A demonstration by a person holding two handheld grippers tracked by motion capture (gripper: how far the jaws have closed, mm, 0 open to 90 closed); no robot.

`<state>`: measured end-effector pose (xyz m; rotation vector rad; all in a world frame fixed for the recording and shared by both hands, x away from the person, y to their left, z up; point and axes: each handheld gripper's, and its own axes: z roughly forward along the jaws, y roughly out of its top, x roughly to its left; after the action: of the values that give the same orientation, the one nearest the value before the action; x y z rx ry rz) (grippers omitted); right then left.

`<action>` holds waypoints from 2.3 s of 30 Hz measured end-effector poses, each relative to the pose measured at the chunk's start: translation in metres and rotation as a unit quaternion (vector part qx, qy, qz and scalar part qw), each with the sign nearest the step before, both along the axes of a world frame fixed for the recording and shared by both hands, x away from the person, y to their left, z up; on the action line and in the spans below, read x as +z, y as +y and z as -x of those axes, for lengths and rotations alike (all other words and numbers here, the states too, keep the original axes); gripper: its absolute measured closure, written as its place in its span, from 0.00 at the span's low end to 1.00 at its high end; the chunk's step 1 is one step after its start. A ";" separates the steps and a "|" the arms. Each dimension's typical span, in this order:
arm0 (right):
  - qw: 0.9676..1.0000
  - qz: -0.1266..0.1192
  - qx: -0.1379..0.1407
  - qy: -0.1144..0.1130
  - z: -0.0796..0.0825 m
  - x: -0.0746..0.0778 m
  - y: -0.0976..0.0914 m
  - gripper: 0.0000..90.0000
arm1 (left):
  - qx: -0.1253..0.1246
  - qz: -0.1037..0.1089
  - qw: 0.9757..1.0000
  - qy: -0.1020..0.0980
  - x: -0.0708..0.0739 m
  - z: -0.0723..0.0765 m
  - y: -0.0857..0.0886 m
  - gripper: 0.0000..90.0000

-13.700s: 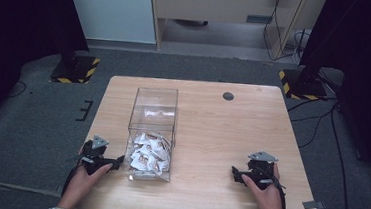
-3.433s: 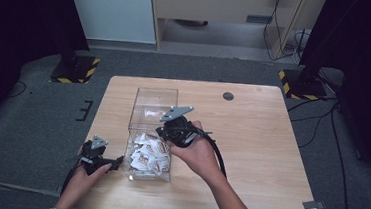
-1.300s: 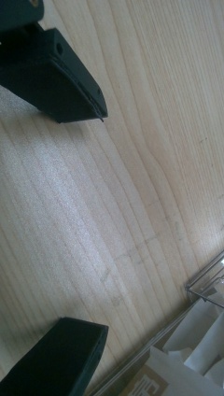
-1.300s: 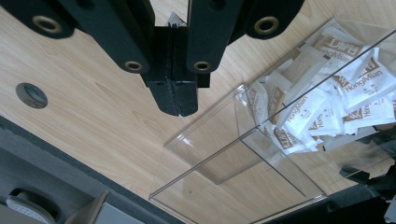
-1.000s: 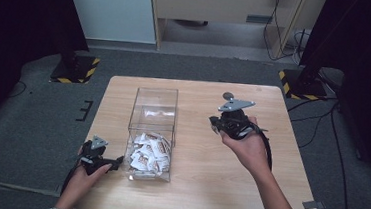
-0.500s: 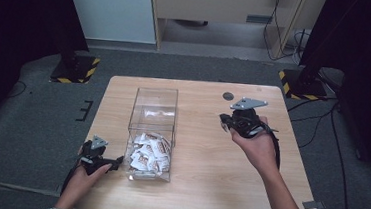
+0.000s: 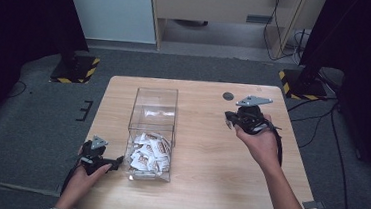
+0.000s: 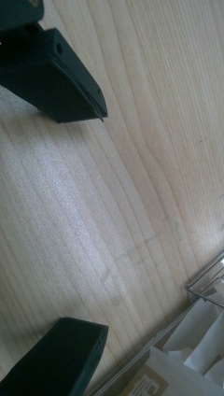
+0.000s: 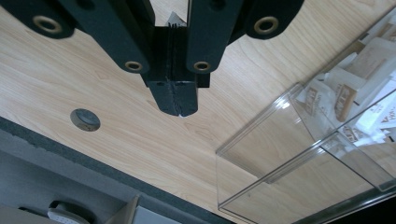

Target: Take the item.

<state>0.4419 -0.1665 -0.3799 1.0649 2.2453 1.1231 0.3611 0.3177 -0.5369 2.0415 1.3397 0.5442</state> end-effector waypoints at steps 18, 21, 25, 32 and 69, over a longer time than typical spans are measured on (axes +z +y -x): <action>1.000 0.003 -0.025 0.015 -0.010 -0.026 -0.012 1.00 | 0.000 0.000 1.000 0.000 0.000 0.000 0.000 0.00; 0.999 0.006 -0.025 0.019 -0.012 -0.032 -0.012 1.00 | -0.001 0.000 1.000 0.000 0.000 0.000 0.000 0.00; 0.999 0.007 -0.030 0.027 -0.015 -0.040 -0.012 1.00 | -0.001 0.000 1.000 0.000 0.000 0.000 0.000 0.00; 0.999 0.015 -0.032 0.037 -0.019 -0.050 -0.009 1.00 | -0.001 0.000 1.000 0.000 0.000 0.000 0.000 0.00; 0.996 0.032 -0.029 0.080 -0.025 -0.104 0.005 0.91 | -0.001 0.000 1.000 0.000 0.000 0.000 0.000 0.00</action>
<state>0.4668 -0.1613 -0.4837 1.2246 2.3381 0.9675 0.3612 0.3178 -0.5369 2.0425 1.3378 0.5436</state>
